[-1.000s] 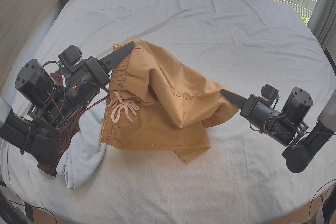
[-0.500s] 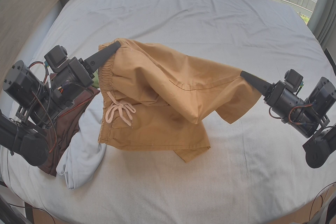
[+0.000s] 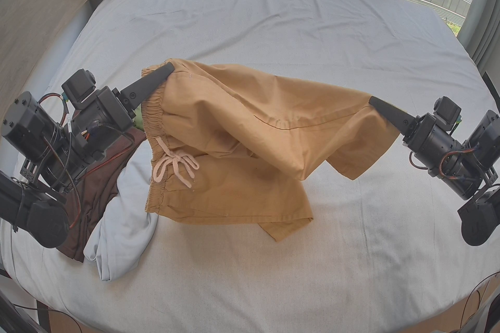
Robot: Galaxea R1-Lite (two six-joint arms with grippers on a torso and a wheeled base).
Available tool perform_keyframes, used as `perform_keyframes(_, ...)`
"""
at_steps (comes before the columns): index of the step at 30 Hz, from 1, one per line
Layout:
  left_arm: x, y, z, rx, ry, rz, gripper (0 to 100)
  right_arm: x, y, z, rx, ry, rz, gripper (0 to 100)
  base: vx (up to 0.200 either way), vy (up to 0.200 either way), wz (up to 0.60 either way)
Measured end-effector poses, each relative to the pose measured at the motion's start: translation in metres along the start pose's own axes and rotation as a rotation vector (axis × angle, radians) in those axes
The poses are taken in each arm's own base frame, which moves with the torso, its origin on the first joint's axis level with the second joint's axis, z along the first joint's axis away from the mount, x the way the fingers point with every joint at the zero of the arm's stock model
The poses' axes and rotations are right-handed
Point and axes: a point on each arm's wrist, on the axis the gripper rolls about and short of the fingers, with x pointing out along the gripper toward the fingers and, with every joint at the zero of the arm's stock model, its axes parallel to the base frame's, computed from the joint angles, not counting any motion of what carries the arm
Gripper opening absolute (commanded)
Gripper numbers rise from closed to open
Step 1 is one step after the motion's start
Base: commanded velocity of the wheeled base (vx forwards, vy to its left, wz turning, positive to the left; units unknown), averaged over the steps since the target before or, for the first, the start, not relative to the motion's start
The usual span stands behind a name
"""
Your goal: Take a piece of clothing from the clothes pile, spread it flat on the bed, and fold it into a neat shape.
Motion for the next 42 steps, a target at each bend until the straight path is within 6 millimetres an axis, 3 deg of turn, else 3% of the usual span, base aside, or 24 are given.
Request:
perform_keyframes(21,-0.013,0.01,0.0,0.0,0.014,0.049,0,-0.017,-0.014,0.029,-0.059,-0.059,-0.04,0,0.0,0.0,0.0)
perform_keyframes(42,-0.018,0.015,0.007,0.017,-0.005,0.073,0,-0.02,-0.027,0.04,-0.081,-0.095,-0.083,0,0.0,0.0,0.0)
